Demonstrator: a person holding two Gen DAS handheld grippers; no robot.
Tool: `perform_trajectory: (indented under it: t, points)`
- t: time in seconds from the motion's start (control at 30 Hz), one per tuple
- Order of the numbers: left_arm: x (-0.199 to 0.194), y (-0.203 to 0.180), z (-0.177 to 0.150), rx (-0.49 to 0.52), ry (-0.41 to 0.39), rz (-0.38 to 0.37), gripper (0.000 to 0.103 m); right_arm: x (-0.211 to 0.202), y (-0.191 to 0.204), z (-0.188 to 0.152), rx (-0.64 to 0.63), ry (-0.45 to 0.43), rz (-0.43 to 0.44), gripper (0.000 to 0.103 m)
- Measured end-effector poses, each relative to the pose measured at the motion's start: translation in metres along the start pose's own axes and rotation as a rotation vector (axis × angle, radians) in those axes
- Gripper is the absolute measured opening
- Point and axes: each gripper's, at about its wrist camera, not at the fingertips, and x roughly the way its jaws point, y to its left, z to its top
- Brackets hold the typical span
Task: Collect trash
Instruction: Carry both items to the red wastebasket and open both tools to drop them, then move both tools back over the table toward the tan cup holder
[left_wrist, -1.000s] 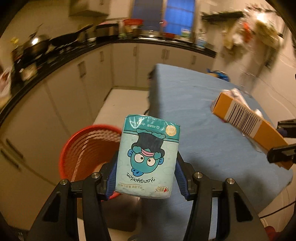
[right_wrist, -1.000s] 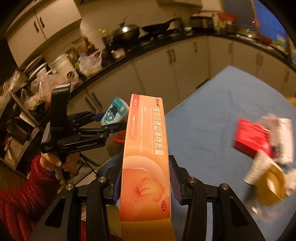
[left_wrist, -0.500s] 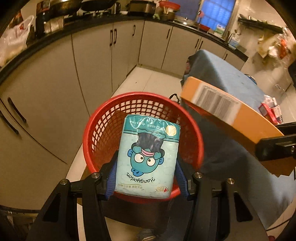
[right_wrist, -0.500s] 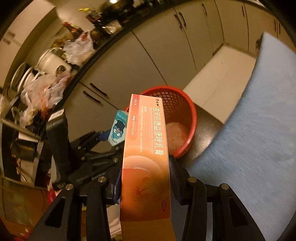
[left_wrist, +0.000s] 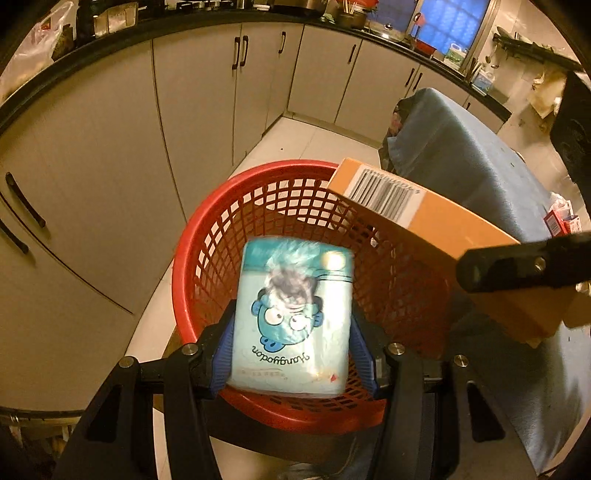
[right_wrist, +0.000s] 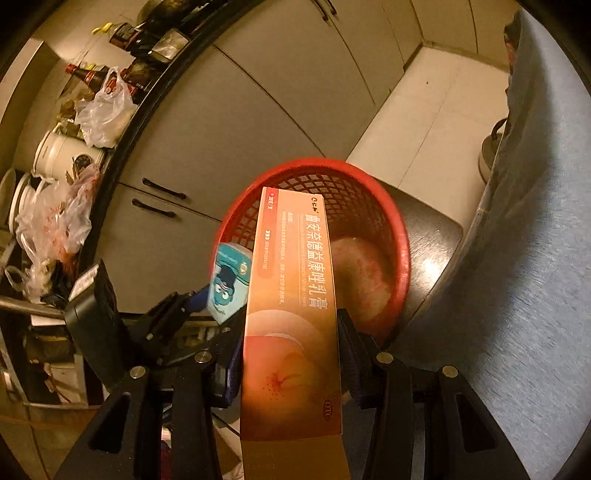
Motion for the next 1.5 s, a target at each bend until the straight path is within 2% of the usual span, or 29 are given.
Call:
perform_trajectory:
  t: [0.1,0.3,0.53,0.67,0.8,1.03,1.17,1.23,1.37,1.5]
  points:
    - [0.001,0.001,0.001,0.000,0.001,-0.015,0.059,0.007,-0.002,0.004,0.019,0.010,0.005,0.050]
    - [-0.005,0.006,-0.001,-0.009,-0.020,-0.036,0.059,0.019,-0.003,0.010,0.035,0.019,-0.005,0.051]
    - [-0.019,0.014,-0.006,-0.033,-0.045,-0.046,0.060,0.026,0.001,0.013,0.024,0.028,-0.024,0.061]
    - [-0.032,0.016,-0.012,-0.036,-0.064,-0.050,0.060,0.020,0.002,0.010,0.017,0.010,-0.022,0.061]
    - [-0.046,0.015,-0.015,-0.040,-0.091,-0.054,0.060,-0.004,0.005,0.001,-0.006,-0.043,-0.014,0.061]
    - [-0.071,0.003,-0.024,-0.029,-0.142,-0.039,0.060,-0.056,0.015,-0.032,-0.090,-0.170,-0.047,0.061]
    - [-0.090,-0.011,-0.028,-0.029,-0.182,-0.057,0.060,-0.087,0.011,-0.057,-0.103,-0.243,-0.057,0.061]
    - [-0.098,-0.021,-0.029,-0.020,-0.201,-0.070,0.061,-0.102,0.003,-0.071,-0.088,-0.270,-0.024,0.061]
    - [-0.115,-0.049,-0.031,0.019,-0.231,-0.100,0.062,-0.131,-0.006,-0.104,-0.102,-0.353,-0.013,0.061]
    - [-0.127,-0.086,-0.032,0.083,-0.255,-0.136,0.063,-0.156,-0.015,-0.140,-0.125,-0.411,-0.049,0.061]
